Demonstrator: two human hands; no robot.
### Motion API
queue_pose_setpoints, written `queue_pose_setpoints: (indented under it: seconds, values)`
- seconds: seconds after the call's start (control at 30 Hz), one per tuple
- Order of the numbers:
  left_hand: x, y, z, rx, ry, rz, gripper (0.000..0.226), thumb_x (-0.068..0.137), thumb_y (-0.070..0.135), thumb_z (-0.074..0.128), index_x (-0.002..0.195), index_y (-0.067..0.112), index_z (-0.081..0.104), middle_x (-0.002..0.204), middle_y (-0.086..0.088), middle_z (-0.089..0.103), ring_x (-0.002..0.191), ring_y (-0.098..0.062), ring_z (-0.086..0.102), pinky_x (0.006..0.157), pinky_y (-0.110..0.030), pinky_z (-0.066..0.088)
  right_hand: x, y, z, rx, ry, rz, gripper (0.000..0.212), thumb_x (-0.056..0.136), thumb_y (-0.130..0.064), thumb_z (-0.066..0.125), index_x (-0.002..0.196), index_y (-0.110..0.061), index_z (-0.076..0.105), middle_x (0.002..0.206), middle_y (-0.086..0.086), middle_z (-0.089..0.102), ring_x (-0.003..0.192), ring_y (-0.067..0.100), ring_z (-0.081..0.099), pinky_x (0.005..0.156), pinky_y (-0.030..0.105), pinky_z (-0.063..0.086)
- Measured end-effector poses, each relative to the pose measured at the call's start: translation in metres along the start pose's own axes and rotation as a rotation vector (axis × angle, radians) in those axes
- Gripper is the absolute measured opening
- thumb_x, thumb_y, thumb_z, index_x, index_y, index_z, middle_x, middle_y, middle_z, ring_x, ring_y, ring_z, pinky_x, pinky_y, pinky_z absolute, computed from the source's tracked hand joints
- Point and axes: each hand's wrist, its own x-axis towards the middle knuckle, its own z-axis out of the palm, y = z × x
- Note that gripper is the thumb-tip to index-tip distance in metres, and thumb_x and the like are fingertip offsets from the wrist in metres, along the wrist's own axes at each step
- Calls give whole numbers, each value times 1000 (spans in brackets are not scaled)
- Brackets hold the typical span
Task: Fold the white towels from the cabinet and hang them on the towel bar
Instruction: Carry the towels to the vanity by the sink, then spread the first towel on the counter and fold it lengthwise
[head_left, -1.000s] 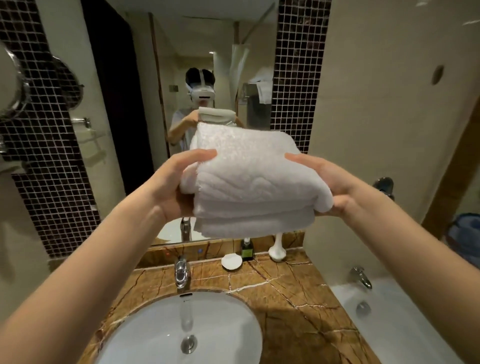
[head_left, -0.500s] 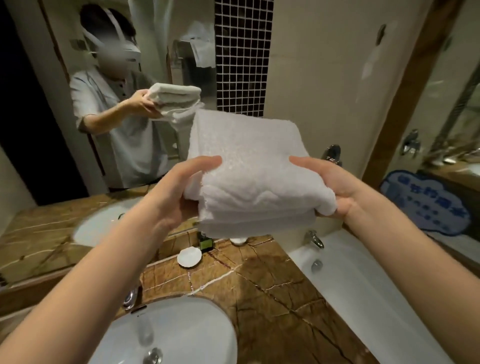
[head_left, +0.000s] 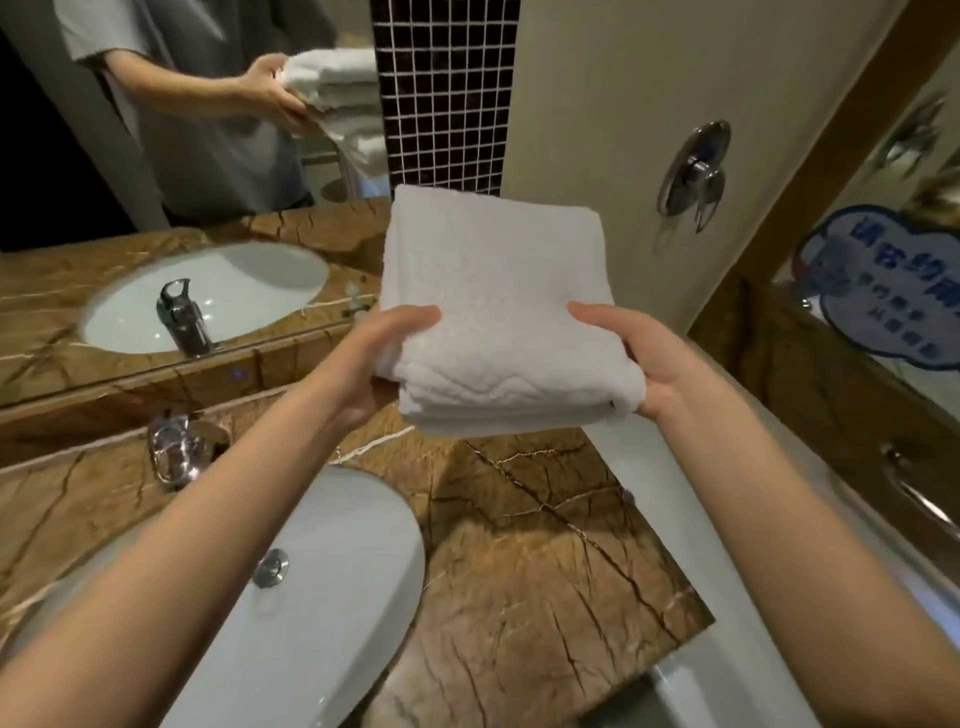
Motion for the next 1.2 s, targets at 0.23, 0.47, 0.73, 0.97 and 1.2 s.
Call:
queue_pose_setpoints:
  seconds: [0.23, 0.47, 0.73, 0.97, 1.2]
  values:
    - [38, -67, -20, -69, 41, -65, 44, 68, 18, 62, 110, 11, 56, 81, 4, 74, 76, -12, 71, 59, -22, 54, 57, 56, -37, 55, 14, 88, 22, 65, -18, 73, 84, -7, 76, 92, 9, 74, 84, 21, 71, 73, 30, 59]
    - [72, -131, -42, -119, 100, -173, 39, 67, 23, 61, 105, 14, 60, 84, 3, 74, 82, -15, 70, 65, -24, 56, 108, 103, -71, 32, -1, 180, 21, 66, -23, 77, 83, -12, 78, 100, 7, 74, 91, 20, 71, 68, 26, 57]
    - [105, -182, -61, -112, 162, -270, 55, 65, 23, 61, 118, 8, 54, 92, -3, 69, 86, -20, 66, 61, -25, 53, 163, 133, -99, -90, -96, 253, 35, 74, -21, 70, 107, -11, 67, 100, 5, 74, 88, 18, 72, 64, 25, 56]
    - [123, -213, -75, -87, 201, -309, 70, 64, 21, 64, 129, 3, 49, 91, 1, 70, 78, -11, 69, 61, -20, 53, 186, 156, -111, -86, -107, 260, 53, 75, -9, 68, 126, -7, 57, 101, 5, 72, 89, 20, 70, 66, 27, 55]
    - [134, -224, -82, 31, 228, -307, 70, 65, 32, 70, 131, 20, 49, 121, -2, 64, 107, -19, 62, 83, -30, 51, 193, 166, -115, -162, 83, 295, 63, 63, -25, 76, 123, -8, 61, 114, 12, 68, 103, 29, 65, 80, 38, 51]
